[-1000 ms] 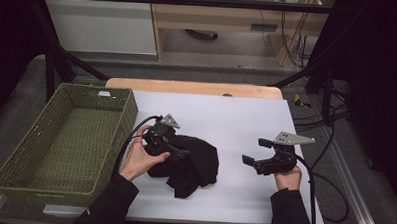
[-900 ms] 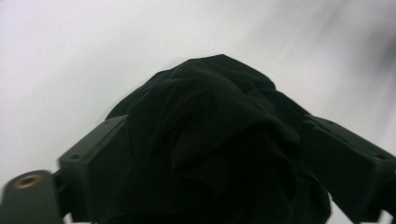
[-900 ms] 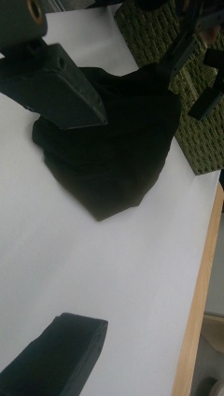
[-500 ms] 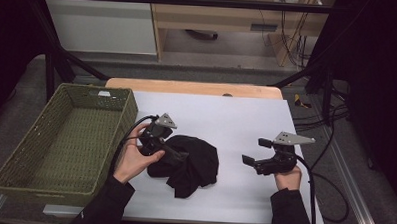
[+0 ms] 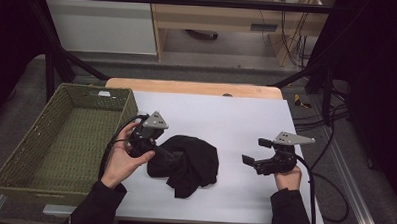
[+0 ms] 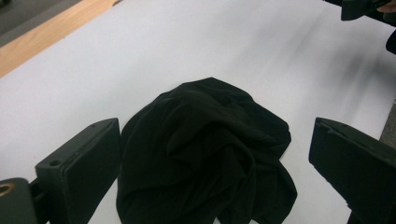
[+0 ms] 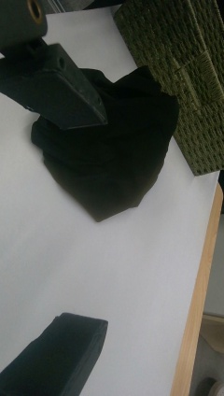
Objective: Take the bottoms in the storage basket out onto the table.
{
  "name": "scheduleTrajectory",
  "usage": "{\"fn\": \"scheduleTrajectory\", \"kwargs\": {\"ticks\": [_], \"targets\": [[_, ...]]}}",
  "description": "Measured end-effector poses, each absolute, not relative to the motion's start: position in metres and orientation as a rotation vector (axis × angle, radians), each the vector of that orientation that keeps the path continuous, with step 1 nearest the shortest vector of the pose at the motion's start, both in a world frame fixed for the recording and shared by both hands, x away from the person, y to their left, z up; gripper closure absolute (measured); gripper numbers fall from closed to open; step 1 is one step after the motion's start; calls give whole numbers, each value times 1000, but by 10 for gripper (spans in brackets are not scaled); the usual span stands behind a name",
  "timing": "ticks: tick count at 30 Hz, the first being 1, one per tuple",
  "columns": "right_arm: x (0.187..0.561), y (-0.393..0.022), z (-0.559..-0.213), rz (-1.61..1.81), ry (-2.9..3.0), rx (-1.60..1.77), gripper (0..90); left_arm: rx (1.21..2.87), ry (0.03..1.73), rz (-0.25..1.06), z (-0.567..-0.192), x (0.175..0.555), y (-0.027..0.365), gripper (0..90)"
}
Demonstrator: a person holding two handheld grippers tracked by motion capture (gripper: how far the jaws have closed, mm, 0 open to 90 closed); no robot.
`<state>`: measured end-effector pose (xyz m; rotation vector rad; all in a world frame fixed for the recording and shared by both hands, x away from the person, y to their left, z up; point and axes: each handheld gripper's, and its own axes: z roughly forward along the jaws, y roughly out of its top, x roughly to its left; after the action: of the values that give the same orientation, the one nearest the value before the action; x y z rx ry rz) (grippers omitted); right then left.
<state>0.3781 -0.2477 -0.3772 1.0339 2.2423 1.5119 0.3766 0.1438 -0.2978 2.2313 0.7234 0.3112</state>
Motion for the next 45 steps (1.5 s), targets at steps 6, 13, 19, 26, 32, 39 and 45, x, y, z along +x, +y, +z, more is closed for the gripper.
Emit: {"fn": "scheduleTrajectory", "kwargs": {"ticks": [6,13,19,26,32,39,45], "targets": [[378,-248,-377,1511,2243,1033,40,2186,736,348,-293,372,157,28],[378,-248,-377,1511,2243,1034,40,2152,761,390,-290,367,172,28],[378,-247,-377,1511,2245,1036,40,2105,780,418,-288,364,189,28],[379,-247,-378,1507,2249,1037,40,2068,769,433,-289,358,208,28],[379,-247,-378,1507,2252,1039,40,2052,787,441,-294,355,225,28],[379,-247,-378,1506,2254,1038,40,2041,819,466,-304,356,246,28],[379,-246,-379,1501,2258,1038,40,2034,876,478,-318,360,264,28]]}}
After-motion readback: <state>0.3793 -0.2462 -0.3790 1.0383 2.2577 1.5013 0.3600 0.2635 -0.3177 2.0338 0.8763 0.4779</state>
